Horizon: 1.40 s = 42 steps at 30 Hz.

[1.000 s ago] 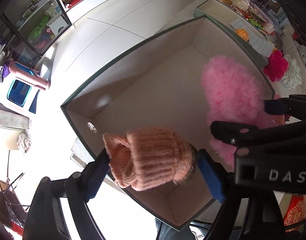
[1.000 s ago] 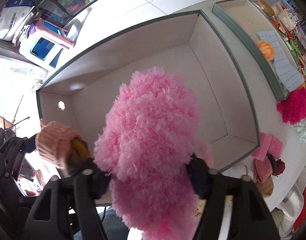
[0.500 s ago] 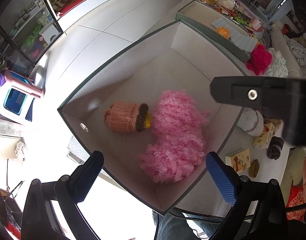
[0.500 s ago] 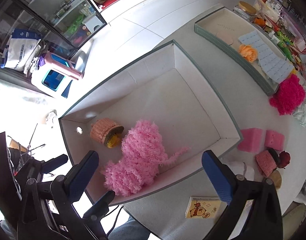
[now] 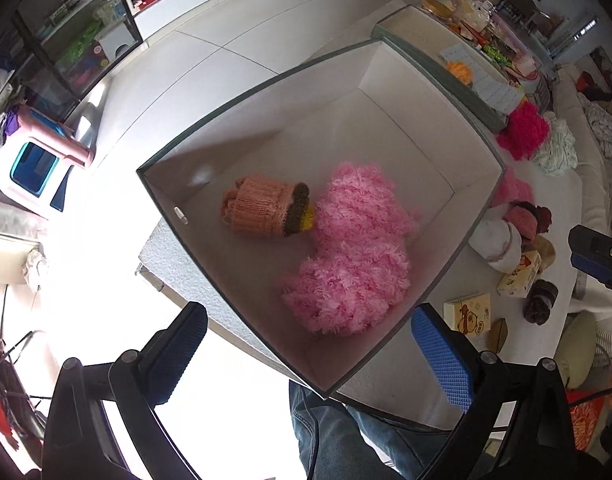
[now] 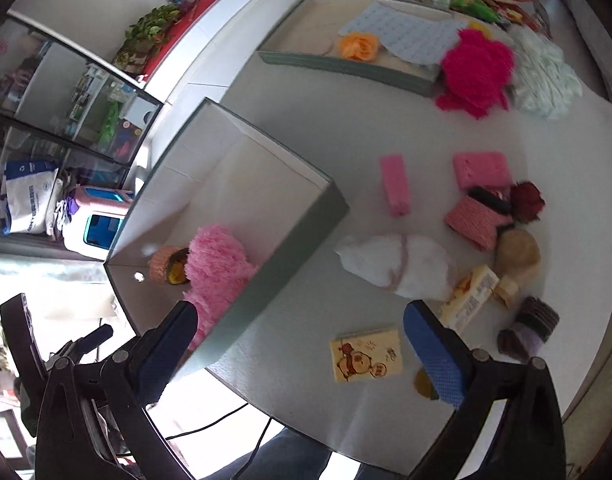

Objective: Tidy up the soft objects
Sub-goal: 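Return both tools to the table toward the yellow tissue pack and striped hat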

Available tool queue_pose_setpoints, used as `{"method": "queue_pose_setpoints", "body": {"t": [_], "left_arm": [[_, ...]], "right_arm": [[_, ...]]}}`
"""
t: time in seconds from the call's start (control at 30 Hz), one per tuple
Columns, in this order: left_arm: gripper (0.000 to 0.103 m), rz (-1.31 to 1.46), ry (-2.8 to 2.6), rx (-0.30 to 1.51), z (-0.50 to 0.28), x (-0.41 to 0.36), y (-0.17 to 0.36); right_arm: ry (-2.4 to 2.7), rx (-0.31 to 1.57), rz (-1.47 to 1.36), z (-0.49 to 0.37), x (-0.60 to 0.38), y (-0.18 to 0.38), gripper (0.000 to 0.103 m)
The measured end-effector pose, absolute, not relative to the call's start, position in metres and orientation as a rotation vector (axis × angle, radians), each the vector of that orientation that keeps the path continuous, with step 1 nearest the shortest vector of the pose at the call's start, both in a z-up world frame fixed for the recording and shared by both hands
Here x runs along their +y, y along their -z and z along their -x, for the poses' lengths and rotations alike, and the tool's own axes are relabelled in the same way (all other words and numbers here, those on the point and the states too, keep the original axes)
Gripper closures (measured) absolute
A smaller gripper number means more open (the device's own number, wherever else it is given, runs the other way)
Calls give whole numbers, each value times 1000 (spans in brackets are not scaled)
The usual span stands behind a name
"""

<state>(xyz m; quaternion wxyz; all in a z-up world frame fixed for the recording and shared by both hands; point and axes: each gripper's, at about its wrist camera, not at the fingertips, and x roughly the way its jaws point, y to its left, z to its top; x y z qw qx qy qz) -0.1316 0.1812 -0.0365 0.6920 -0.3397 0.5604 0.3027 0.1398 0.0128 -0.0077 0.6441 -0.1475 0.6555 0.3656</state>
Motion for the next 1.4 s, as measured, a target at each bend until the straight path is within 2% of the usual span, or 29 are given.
{"method": "queue_pose_setpoints", "body": {"t": [0.27, 0.43, 0.53, 0.63, 0.83, 1.1, 1.4], "left_arm": [[0, 539, -257, 1287, 47, 99, 23], [0, 518, -79, 1447, 5, 51, 73], [0, 556, -123, 1516, 0, 53, 105], [0, 556, -187, 1536, 2, 67, 115], [0, 429, -254, 1539, -9, 83, 112], [0, 518, -286, 1543, -17, 89, 96], [0, 681, -425, 1581, -18, 74, 107]], "right_arm": [[-608, 1545, 172, -165, -78, 33, 0], [-507, 1567, 103, -174, -118, 54, 0], [-469, 1578, 93, -176, -139, 64, 0], [-432, 1588, 78, -177, -155, 71, 0], [-399, 1612, 57, -180, -171, 84, 0], [-391, 1639, 34, -183, -175, 97, 0], [-393, 1650, 39, -192, -167, 113, 0]]}}
